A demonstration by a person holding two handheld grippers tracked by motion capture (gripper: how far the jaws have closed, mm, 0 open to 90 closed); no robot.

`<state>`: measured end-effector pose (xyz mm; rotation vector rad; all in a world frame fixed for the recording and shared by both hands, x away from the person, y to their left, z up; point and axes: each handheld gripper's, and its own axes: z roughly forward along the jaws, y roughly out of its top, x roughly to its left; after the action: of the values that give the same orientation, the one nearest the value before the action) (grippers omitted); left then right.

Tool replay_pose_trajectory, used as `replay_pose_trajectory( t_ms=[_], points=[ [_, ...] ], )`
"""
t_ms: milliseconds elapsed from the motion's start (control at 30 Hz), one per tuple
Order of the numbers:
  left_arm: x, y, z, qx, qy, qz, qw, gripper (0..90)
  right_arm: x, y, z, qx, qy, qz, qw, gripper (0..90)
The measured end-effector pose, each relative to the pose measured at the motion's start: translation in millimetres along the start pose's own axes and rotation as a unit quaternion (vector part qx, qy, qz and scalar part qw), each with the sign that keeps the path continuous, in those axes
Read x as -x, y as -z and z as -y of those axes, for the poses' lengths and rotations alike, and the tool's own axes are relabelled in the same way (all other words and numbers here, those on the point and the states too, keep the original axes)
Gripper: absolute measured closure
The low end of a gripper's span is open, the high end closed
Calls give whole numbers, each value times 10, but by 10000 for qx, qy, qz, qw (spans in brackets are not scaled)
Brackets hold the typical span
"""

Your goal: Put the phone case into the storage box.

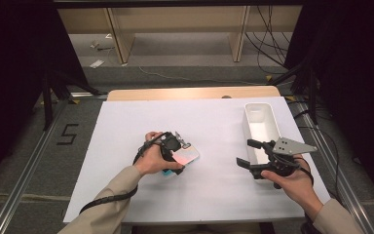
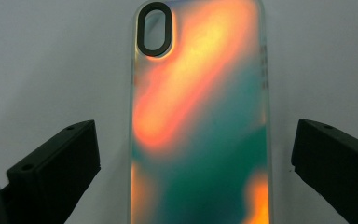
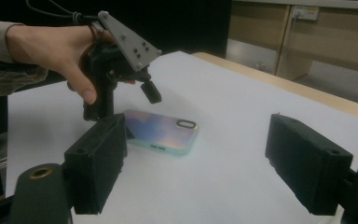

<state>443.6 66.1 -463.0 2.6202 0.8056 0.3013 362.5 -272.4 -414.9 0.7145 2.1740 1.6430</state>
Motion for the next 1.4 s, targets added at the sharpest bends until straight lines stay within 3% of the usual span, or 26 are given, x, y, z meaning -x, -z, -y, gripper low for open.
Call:
replay_pose_trajectory(
  t_ms=[367, 867, 1400],
  points=[
    [-22, -69, 8, -195, -38, -57, 9998, 17, -4, -2, -1, 0, 5, -1, 10000, 214],
    [-49, -108, 0, -236, -12, -1, 9997, 29, -8, -9, 2, -7, 22, -17, 10000, 214],
    [-107, -124, -9, -214, -145, 385, 9989, 94, -9, -14, 6, -21, 20, -16, 10000, 214]
  ],
)
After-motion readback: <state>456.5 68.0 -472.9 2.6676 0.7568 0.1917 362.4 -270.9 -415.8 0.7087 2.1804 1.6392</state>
